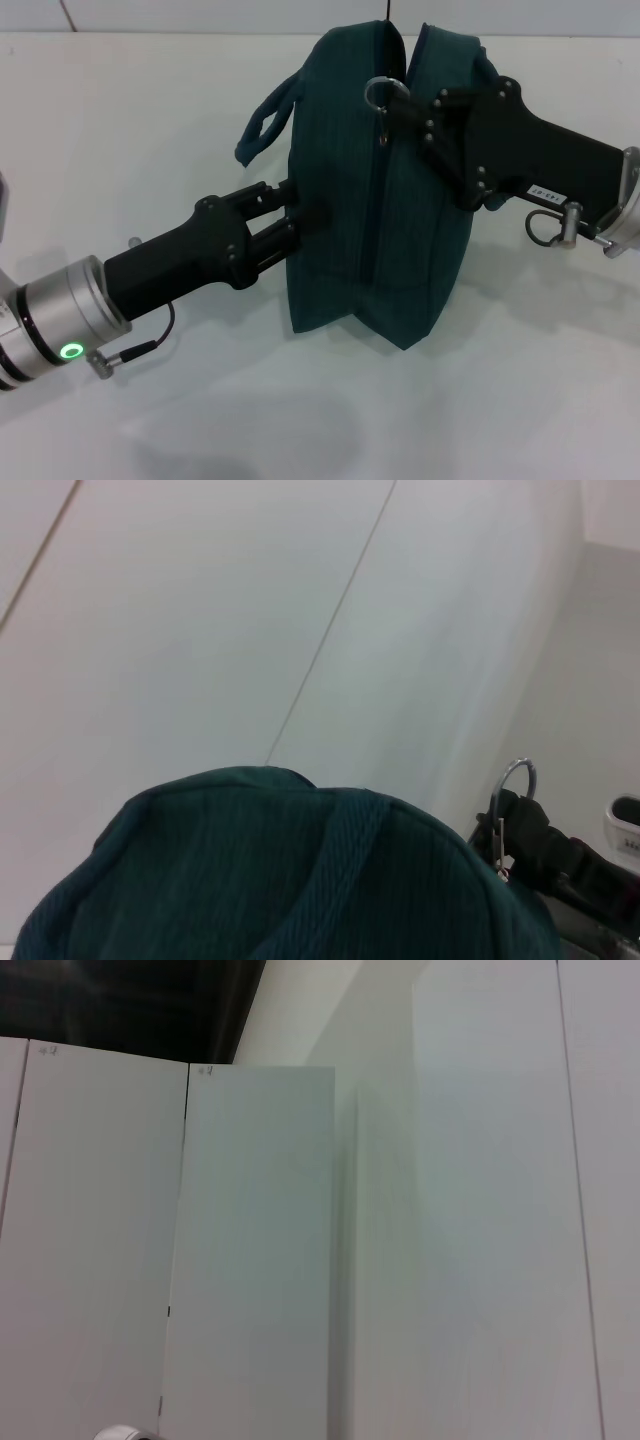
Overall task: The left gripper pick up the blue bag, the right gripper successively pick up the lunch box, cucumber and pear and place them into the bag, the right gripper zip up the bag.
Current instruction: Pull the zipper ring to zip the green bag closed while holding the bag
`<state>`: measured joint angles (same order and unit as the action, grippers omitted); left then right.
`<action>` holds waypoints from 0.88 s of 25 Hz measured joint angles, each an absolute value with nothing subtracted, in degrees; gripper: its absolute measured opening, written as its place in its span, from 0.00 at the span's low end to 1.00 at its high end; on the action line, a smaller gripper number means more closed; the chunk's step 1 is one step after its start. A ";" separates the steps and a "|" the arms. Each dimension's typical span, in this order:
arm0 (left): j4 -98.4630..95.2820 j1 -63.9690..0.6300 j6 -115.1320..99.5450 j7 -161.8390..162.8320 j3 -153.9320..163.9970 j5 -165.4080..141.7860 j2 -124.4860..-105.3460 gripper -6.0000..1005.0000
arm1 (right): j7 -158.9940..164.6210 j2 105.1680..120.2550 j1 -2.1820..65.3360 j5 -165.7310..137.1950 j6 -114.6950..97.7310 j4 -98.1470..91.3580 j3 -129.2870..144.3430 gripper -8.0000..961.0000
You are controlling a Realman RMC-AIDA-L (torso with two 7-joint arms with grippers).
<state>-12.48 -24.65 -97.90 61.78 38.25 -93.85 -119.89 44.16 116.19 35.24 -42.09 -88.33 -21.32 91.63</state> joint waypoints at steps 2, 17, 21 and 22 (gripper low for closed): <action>-12.48 -24.83 -97.96 61.87 38.29 -94.03 -119.90 0.44 | 44.17 116.19 35.25 -42.08 -88.33 -21.31 91.68 0.01; -12.48 -25.32 -98.39 61.97 41.94 -94.10 -119.81 0.12 | 44.42 116.19 34.70 -37.53 -88.53 -21.53 94.58 0.01; -12.48 -25.29 -98.45 61.95 43.27 -94.11 -119.70 0.08 | 45.50 116.19 34.54 -35.25 -88.88 -21.54 94.71 0.01; -12.52 -25.23 -98.45 61.98 43.84 -94.12 -119.65 0.08 | 46.21 116.19 34.51 -34.42 -88.89 -21.54 94.73 0.01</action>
<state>-12.52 -25.23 -98.45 61.97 43.84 -94.12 -119.65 46.21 116.19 34.51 -34.42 -88.89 -21.54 94.73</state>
